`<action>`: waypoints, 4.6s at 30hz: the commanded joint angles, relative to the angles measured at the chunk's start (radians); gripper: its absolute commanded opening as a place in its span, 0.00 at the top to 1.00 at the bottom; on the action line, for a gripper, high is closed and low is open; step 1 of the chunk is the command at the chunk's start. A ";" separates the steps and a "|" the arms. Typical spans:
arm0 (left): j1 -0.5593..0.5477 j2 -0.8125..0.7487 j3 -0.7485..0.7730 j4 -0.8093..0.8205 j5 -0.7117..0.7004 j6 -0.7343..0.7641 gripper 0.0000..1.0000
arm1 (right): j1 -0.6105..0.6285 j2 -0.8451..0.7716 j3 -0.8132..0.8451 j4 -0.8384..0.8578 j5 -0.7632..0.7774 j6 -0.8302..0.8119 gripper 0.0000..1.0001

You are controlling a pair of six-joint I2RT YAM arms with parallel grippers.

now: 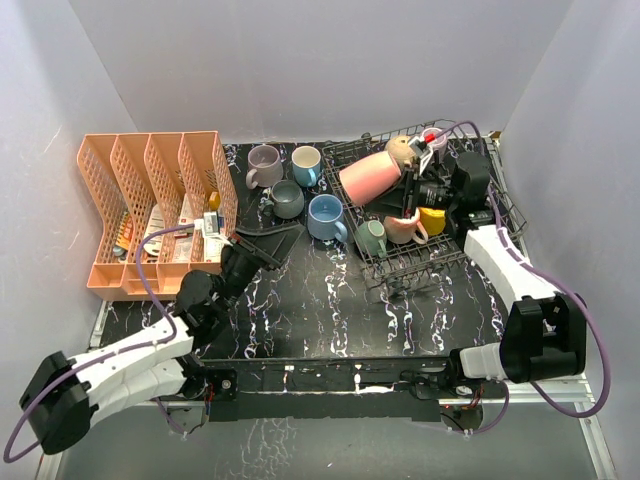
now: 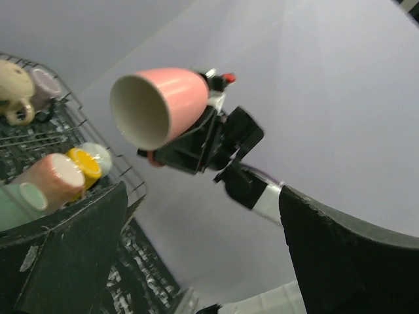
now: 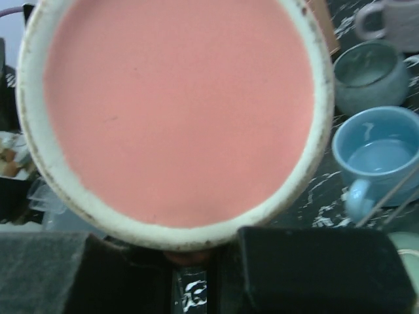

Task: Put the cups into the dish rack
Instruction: Turn the cup upside down in the dish rack, then adjust the cup in the dish rack.

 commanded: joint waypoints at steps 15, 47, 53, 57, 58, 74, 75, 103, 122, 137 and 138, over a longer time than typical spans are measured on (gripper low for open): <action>0.004 -0.366 0.018 -0.836 -0.002 0.195 0.03 | -0.013 0.185 0.380 -0.399 0.405 -0.669 0.92; 0.004 -0.462 -0.029 -0.953 -0.035 0.136 0.03 | 0.004 0.514 0.664 -0.422 0.653 -0.730 0.92; 0.006 -0.462 -0.032 -0.940 -0.037 0.122 0.03 | 0.023 0.589 0.712 -0.408 0.725 -0.706 0.92; 0.005 -0.468 -0.039 -0.920 -0.036 0.110 0.03 | 0.031 0.655 0.760 -0.407 0.777 -0.666 0.92; 0.005 -0.469 -0.039 -0.918 -0.035 0.108 0.03 | 0.032 0.668 0.769 -0.404 0.789 -0.657 0.92; 0.005 -0.470 -0.040 -0.934 -0.041 0.096 0.03 | 0.095 0.813 0.837 -0.338 1.009 -0.626 0.92; 0.005 -0.474 -0.040 -0.938 -0.042 0.094 0.03 | 0.097 0.822 0.842 -0.337 1.026 -0.625 0.91; 0.004 -0.487 -0.043 -0.961 -0.065 0.087 0.03 | 0.106 0.933 0.890 -0.295 1.202 -0.692 0.76; 0.005 -0.498 -0.045 -0.955 -0.064 0.087 0.03 | 0.100 0.805 0.842 -0.329 1.174 -0.765 0.59; 0.005 -0.522 -0.034 -0.977 -0.059 0.087 0.03 | 0.086 0.755 0.837 -0.363 1.202 -0.836 0.59; 0.005 -0.523 -0.034 -0.979 -0.060 0.087 0.03 | 0.086 0.747 0.842 -0.382 1.167 -0.853 0.59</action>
